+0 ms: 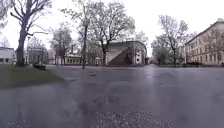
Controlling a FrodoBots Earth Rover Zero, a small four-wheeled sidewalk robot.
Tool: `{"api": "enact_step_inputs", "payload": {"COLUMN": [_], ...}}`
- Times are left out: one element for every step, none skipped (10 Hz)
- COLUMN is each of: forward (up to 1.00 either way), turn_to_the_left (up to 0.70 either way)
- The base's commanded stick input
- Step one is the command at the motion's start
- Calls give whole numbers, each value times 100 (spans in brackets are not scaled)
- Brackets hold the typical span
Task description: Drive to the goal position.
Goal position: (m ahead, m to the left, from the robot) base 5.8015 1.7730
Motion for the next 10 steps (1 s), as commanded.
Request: {"api": "enact_step_inputs", "payload": {"forward": [85,85,85,85,85,85,85,85,85,85], "turn_to_the_left": [18,6,0,0,0,0,0,0,22,34]}}
